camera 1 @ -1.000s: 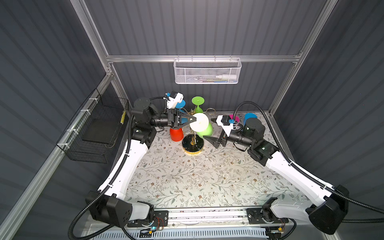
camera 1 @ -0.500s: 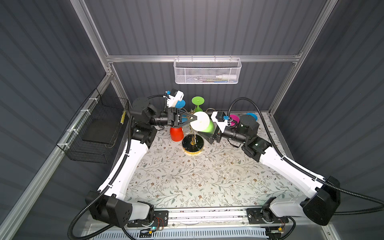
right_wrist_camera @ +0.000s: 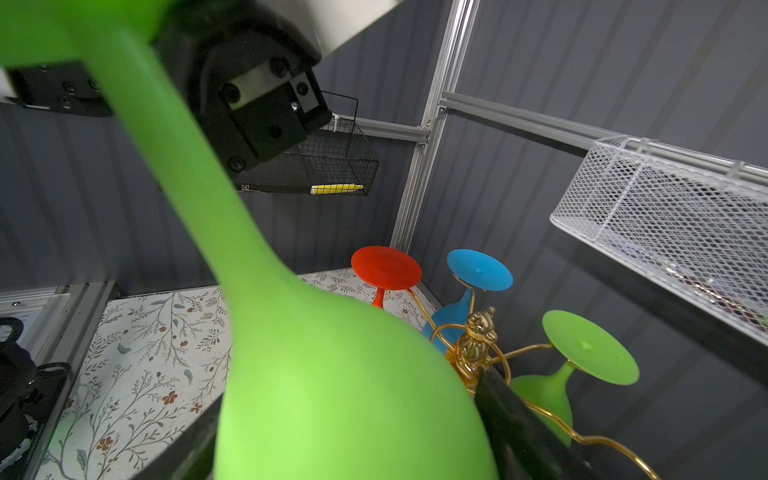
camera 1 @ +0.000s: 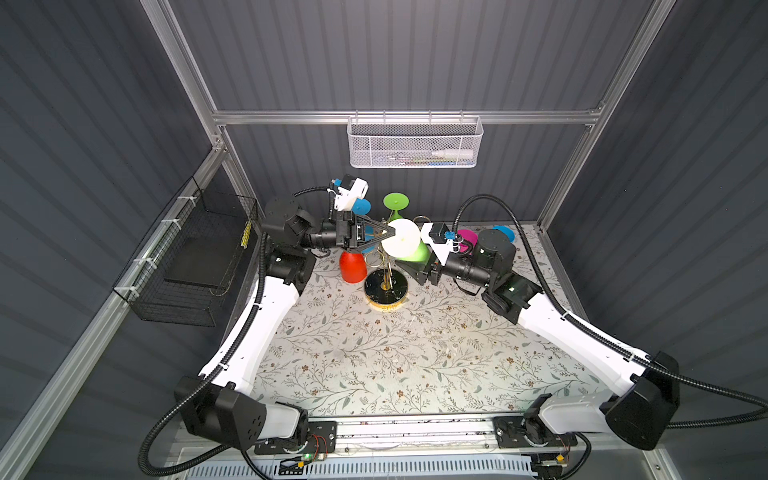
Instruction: Take the wine glass off the wine glass rack
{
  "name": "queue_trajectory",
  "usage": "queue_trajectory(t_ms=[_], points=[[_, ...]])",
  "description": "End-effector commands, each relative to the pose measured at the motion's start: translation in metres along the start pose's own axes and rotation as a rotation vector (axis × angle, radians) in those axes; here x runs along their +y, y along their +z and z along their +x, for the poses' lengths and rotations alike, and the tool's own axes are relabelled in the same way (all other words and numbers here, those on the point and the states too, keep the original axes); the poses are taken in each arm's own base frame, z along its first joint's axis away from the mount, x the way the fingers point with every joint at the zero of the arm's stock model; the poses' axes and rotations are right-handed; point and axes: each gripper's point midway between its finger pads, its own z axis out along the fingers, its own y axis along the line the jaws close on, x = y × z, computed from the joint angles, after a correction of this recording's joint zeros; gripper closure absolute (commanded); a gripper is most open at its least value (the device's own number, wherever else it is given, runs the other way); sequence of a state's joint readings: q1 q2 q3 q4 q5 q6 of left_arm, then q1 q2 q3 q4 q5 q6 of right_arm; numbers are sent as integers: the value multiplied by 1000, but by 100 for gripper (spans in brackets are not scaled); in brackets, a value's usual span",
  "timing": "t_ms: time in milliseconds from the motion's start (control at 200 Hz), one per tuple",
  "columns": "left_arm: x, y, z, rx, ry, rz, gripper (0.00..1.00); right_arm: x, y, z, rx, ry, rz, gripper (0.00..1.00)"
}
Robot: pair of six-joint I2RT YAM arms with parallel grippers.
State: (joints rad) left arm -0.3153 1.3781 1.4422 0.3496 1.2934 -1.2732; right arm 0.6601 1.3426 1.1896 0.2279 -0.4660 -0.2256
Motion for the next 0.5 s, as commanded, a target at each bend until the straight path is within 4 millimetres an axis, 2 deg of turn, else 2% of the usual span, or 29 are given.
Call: queue_trajectory(t_ms=[0,205,285,370,425,495], points=[[-22,2,-4,9,96,31,100,-6,-7,-15,-28,12,39,40],[-17,3,-6,7,90,29,100,-4,-7,-15,-22,20,31,56],[-16,4,-8,6,93,29,95,-5,-8,-13,-14,25,35,61],[-14,4,-10,6,100,29,84,-7,-9,-14,-3,38,48,65],[-12,5,-12,6,107,27,73,-8,-11,-15,5,51,59,67],[-8,6,-14,3,117,20,63,-11,-14,-15,23,72,75,69]])
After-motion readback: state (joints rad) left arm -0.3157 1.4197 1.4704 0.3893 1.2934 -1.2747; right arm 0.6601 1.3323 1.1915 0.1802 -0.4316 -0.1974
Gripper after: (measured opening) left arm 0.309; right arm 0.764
